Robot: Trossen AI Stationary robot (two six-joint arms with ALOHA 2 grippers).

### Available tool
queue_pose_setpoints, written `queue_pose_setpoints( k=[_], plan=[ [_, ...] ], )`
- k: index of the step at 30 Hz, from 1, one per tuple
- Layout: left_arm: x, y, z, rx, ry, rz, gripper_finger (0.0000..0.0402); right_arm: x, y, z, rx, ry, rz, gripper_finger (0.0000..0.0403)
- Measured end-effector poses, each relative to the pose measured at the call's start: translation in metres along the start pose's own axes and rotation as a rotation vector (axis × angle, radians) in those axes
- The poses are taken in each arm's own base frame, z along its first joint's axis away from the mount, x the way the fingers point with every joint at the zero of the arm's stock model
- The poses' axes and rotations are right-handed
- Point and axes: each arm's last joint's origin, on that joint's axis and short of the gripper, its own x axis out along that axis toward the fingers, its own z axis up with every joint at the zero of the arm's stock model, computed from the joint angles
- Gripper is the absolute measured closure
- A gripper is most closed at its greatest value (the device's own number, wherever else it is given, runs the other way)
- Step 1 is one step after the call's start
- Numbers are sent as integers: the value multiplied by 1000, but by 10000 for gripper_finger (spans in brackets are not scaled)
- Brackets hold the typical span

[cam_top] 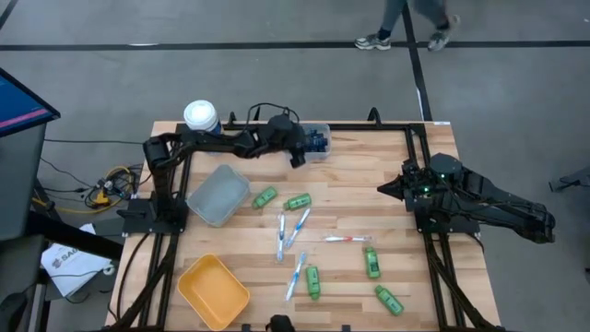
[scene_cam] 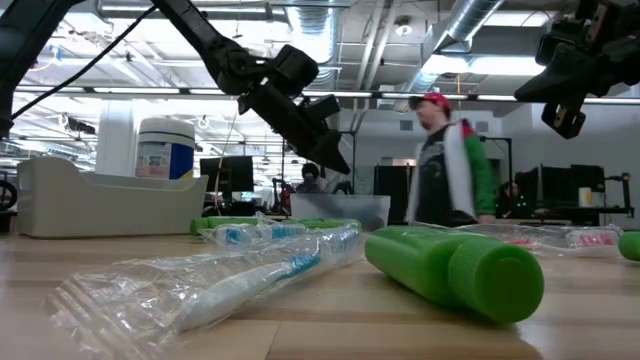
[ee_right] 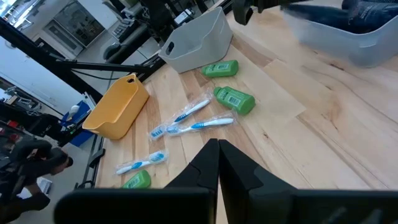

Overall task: Pick & Place Travel size toiletries
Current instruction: Put the green shampoo into the gray bin

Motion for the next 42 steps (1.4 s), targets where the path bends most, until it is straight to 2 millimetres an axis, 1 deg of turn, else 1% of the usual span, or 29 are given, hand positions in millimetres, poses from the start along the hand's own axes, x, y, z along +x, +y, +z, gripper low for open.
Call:
queue_pose_setpoints(
  k=[3, 4, 7, 10, 15, 17, 19, 22, 27, 31, 34, 38, 42],
  plan=[
    [-7, -8, 5, 13, 5, -22, 118, 0, 0, 0, 1, 0, 0, 401],
    [-13, -10, 11, 14, -15, -26, 117, 0, 0, 0, 5, 0, 0, 401],
    [-41, -16, 31, -48, -39, -51, 118, 0, 0, 0, 8, 0, 1, 401],
    [-75, -24, 41, -105, 17, -87, 122, 0, 0, 0, 8, 0, 1, 401],
    [-127, -46, 46, -151, 147, -137, 125, 0, 0, 0, 8, -1, 0, 401],
    [-140, -55, 43, -162, 204, -141, 125, 0, 0, 0, 9, -1, 0, 401],
    [-148, -63, 40, -183, 256, -143, 126, 0, 0, 0, 9, -2, -1, 401],
    [-145, -72, 34, -209, 310, -131, 126, 0, 0, 0, 11, -2, -1, 401],
    [-118, -86, 15, -252, 442, -123, 126, 0, 0, 0, 20, -2, -1, 401],
    [-97, -99, -5, -252, 562, -152, 126, 0, 0, 0, 42, -1, -1, 401],
    [-84, -106, -16, -243, 616, -160, 126, 0, 0, 0, 45, -1, -1, 401],
    [-76, -111, -24, -228, 656, -152, 126, 0, 0, 0, 46, 1, -2, 401],
    [-77, -110, -25, -224, 658, -133, 126, 0, 0, 0, 46, 1, -2, 401]
  ],
)
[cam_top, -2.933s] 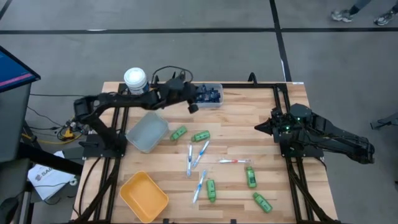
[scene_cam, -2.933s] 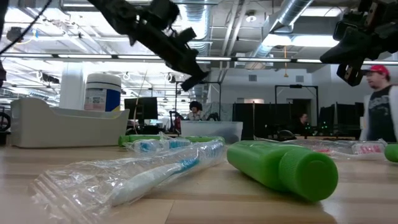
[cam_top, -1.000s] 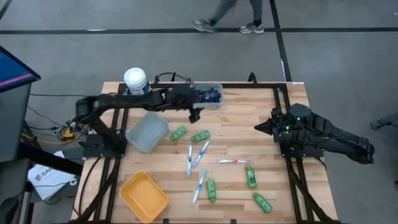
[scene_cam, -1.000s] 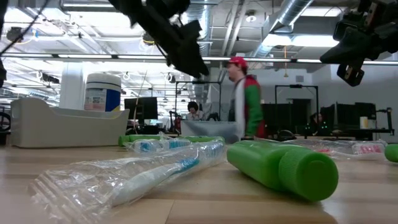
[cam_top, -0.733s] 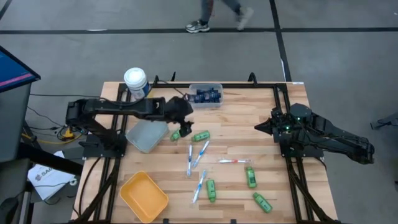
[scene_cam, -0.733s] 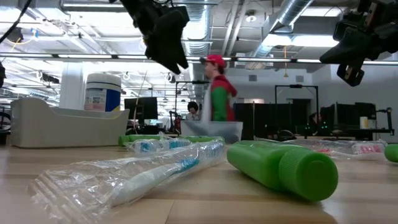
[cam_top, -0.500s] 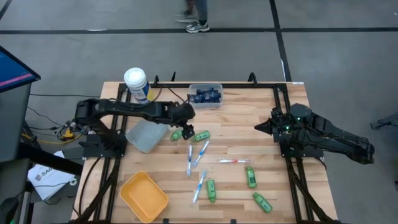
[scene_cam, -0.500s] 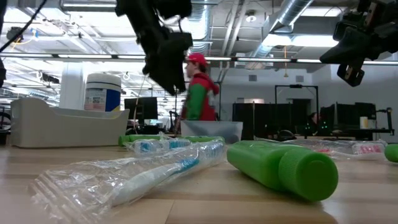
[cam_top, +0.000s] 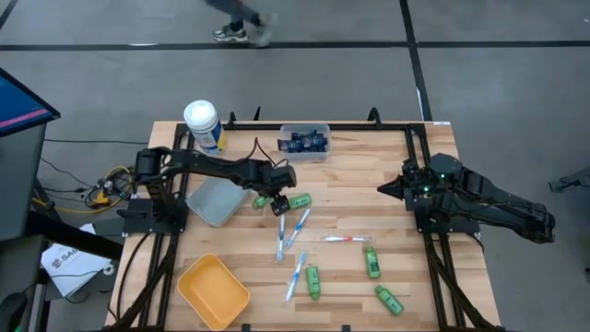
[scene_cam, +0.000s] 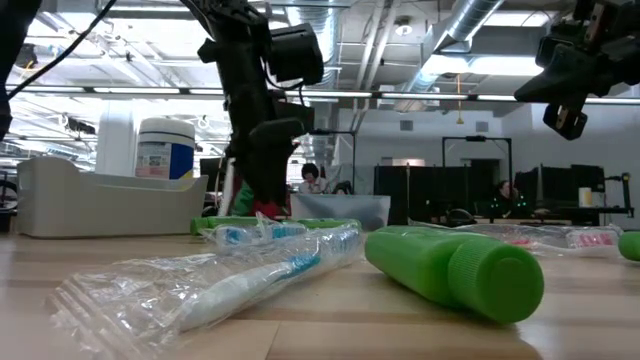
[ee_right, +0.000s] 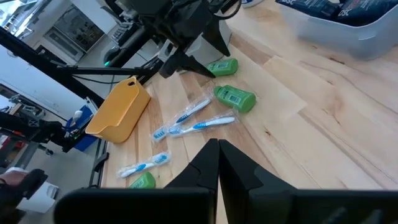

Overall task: Pick & Place Travel size toiletries
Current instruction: Put the green shampoo into the gray bin

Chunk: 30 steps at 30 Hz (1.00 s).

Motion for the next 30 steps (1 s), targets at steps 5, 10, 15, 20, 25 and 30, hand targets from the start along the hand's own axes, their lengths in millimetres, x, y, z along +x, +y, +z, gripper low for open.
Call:
queue_pose_setpoints(
  k=[5, 10, 15, 20, 25, 30],
  plan=[
    [-3, 4, -6, -11, 58, 24, 126, 0, 0, 0, 1, 3, -2, 401],
    [1, 8, -6, 7, 83, 44, 126, 0, -1, -2, 6, 17, -11, 401],
    [2, 15, -4, -2, 72, 84, 126, 0, -1, -2, 6, 18, -12, 401],
    [2, 15, -5, 1, 80, 86, 126, 0, -1, -2, 6, 18, -11, 401],
    [3, 14, -7, 1, 96, 41, 126, 0, -1, -2, 7, 18, -12, 401],
    [13, 17, -22, 11, 154, 52, 126, 0, -1, -2, 7, 18, -12, 401]
  ],
)
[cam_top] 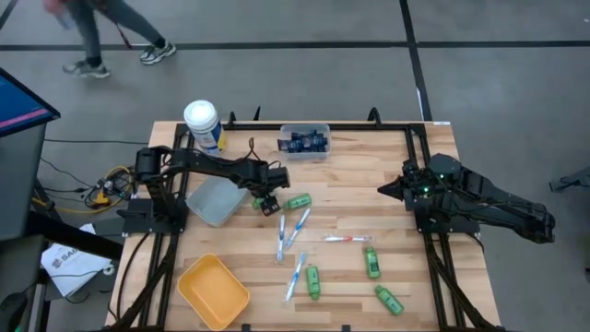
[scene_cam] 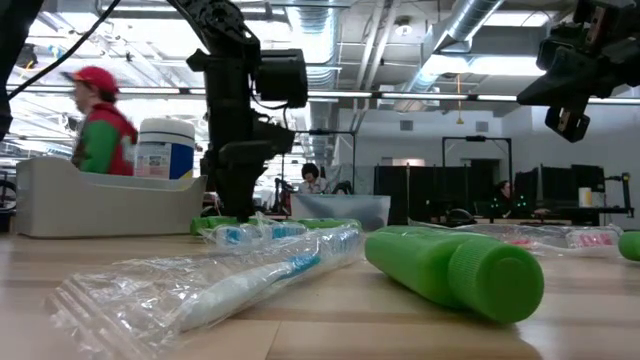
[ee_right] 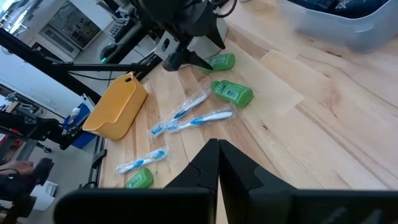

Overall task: Pick & Place Travel size toiletries
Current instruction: Put the green shampoo into the gray bin

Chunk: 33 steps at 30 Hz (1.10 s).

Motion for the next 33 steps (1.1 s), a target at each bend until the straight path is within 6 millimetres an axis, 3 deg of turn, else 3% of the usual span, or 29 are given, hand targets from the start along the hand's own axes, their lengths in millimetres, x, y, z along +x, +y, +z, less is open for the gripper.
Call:
queue_pose_setpoints(
  k=[7, 20, 27, 33],
  plan=[
    [3, 0, -2, 1, 1, -8, 130, 0, 0, 0, 0, -6, -8, 401],
    [22, -7, -1, 4, 57, -71, 203, 0, 0, 1, 36, -17, -19, 401],
    [15, -6, 0, -1, 14, -91, 251, 0, 0, 1, 36, -18, -19, 401],
    [-3, -5, 5, -15, -69, -133, 255, 0, 0, 1, 35, -19, -19, 401]
  ],
)
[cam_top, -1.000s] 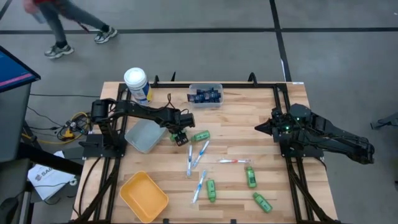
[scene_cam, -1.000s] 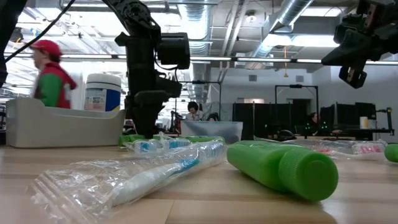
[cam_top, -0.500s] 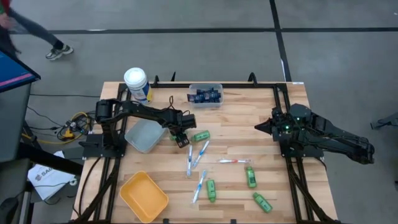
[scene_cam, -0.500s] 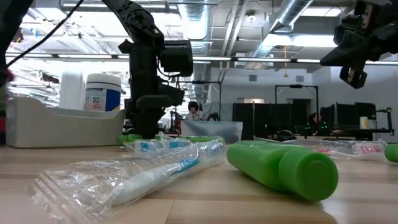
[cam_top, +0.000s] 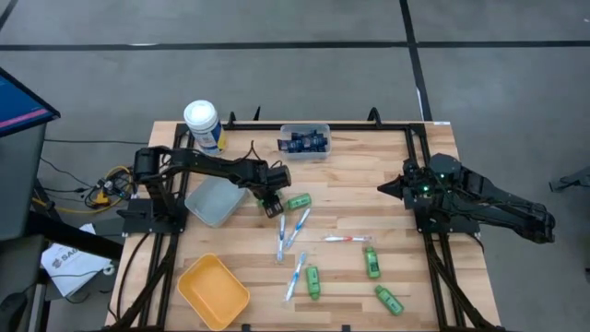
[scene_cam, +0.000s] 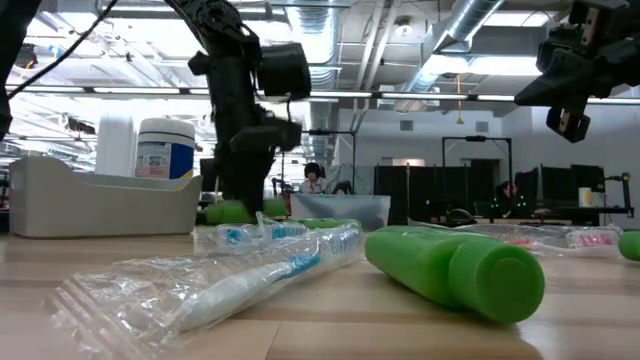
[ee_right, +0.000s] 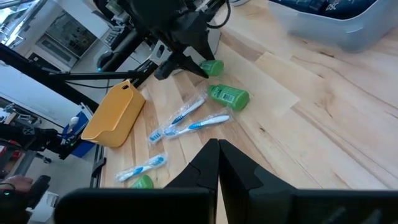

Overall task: Pick & Place Travel size toiletries
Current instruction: Put the green shampoo into the gray bin

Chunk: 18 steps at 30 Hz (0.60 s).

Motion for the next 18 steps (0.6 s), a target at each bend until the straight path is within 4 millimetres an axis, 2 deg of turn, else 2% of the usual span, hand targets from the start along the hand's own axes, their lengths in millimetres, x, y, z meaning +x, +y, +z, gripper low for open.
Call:
queue_pose_setpoints(
  k=[5, 9, 14, 18],
  plan=[
    [-41, 4, 3, -18, -147, 25, 255, 0, 0, 0, 1, -3, -6, 401],
    [-86, 11, -4, -61, -262, 36, 255, 0, -1, 0, 3, -9, -13, 401],
    [-126, 27, -36, -141, -208, 136, 255, 0, -2, 1, 5, -22, -31, 401],
    [-137, 38, -63, -215, -164, 200, 255, 0, -2, 2, 1, -28, -40, 401]
  ],
)
